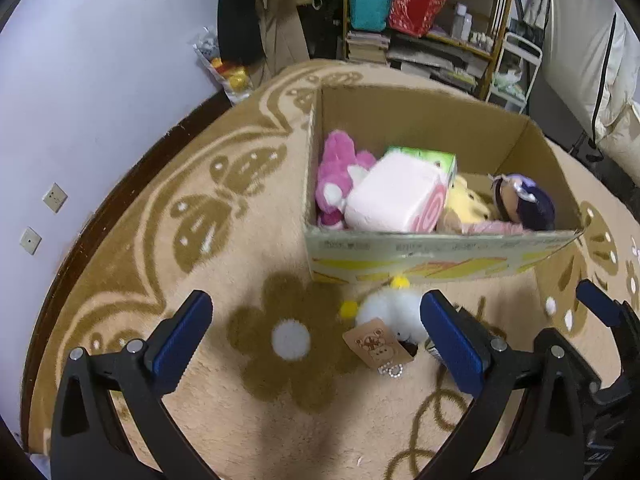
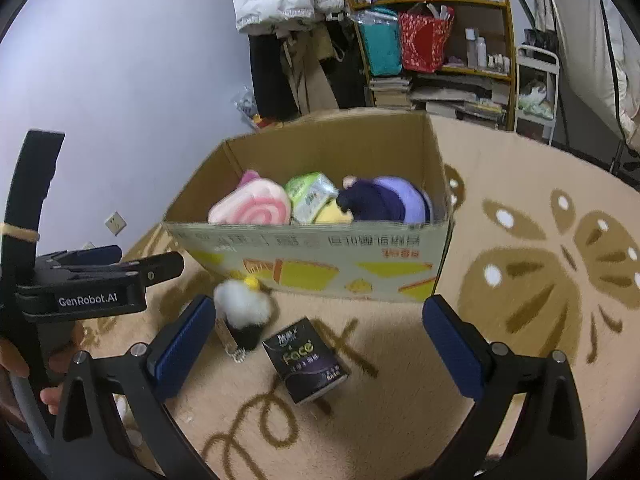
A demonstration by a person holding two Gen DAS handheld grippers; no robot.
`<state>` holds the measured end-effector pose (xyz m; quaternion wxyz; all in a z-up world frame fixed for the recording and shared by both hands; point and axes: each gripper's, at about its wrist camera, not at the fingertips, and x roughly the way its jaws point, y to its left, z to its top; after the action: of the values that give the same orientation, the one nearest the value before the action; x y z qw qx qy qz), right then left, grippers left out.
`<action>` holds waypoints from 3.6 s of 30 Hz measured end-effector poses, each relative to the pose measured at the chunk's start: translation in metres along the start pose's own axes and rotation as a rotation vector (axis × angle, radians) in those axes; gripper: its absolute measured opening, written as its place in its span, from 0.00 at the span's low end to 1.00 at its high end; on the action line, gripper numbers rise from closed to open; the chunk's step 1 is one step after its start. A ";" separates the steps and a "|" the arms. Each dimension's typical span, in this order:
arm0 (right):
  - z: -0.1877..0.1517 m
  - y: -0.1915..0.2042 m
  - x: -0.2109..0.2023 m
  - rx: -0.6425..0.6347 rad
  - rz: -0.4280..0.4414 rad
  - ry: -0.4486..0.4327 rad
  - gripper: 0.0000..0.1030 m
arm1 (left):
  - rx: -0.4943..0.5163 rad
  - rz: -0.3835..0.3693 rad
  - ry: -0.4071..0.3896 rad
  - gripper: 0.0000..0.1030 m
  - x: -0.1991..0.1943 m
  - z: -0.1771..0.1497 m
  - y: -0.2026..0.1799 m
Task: Organize soft objects
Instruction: 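Withdraw both grippers and approach the white fluffy plush and black tissue pack, then grasp the white fluffy plush with the left gripper while the right gripper grasps the black Face tissue pack, then lift the white plush and black tissue pack and carry both over the box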
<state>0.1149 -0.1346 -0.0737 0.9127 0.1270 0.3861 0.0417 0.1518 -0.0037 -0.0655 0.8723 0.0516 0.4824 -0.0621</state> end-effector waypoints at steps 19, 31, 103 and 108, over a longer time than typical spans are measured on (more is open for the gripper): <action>-0.022 -0.007 0.050 -0.022 0.006 0.113 1.00 | 0.031 -0.021 0.139 1.00 0.056 -0.010 -0.018; -0.034 -0.004 0.074 -0.050 0.009 0.179 0.89 | 0.048 -0.026 0.165 1.00 0.073 -0.010 -0.027; -0.028 0.002 0.024 -0.042 -0.032 0.071 0.48 | 0.043 -0.088 0.103 0.31 0.020 -0.033 -0.021; -0.027 0.012 0.008 -0.062 -0.042 0.043 0.48 | 0.070 -0.055 0.066 0.31 0.002 -0.030 -0.026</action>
<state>0.1013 -0.1158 -0.0939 0.9084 0.0899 0.4066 0.0373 0.1232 -0.0250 -0.0835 0.8516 0.0706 0.5095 -0.1013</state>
